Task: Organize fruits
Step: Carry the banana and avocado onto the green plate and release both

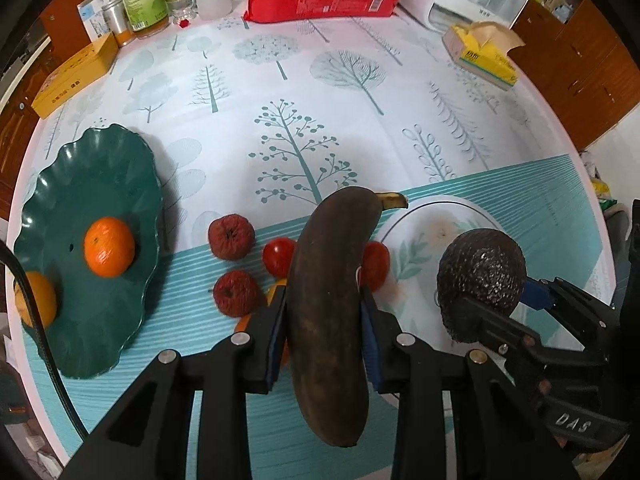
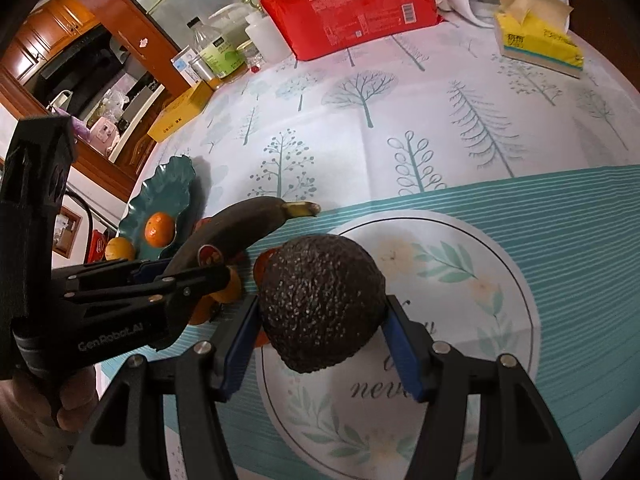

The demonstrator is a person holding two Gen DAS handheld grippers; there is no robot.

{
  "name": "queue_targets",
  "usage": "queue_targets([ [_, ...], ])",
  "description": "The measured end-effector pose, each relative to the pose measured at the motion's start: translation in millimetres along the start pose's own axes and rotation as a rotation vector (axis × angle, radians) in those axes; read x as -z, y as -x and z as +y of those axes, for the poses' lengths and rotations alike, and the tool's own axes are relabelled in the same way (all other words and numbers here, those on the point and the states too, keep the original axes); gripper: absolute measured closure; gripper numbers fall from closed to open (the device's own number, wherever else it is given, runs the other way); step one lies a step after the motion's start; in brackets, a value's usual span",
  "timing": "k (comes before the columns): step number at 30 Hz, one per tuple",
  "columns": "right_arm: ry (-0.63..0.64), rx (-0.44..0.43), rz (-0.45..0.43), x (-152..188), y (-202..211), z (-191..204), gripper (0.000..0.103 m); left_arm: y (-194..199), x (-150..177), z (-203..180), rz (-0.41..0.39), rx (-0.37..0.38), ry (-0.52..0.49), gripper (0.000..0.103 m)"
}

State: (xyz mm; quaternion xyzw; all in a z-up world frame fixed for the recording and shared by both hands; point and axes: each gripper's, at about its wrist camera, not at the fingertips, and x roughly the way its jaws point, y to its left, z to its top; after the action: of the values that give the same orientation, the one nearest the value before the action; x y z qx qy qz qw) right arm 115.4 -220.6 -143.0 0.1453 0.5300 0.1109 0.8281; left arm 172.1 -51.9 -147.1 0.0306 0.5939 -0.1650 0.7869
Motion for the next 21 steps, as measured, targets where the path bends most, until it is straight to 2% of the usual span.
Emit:
queue_targets([
  [6, 0.018, -0.005, -0.040, 3, 30, 14, 0.042, 41, 14, 2, -0.077, 0.026, 0.007, 0.072],
  [11, 0.058, -0.010, -0.092, 2, 61, 39, 0.042, 91, 28, 12, -0.162, 0.036, 0.002, 0.072],
  [15, 0.107, -0.031, -0.135, -4, 89, 69, 0.042, 134, 39, 30, -0.240, 0.002, 0.008, 0.072],
  [21, 0.206, -0.046, -0.183, -21, 126, 123, 0.042, 193, 48, 78, -0.331, -0.047, 0.056, 0.072],
])
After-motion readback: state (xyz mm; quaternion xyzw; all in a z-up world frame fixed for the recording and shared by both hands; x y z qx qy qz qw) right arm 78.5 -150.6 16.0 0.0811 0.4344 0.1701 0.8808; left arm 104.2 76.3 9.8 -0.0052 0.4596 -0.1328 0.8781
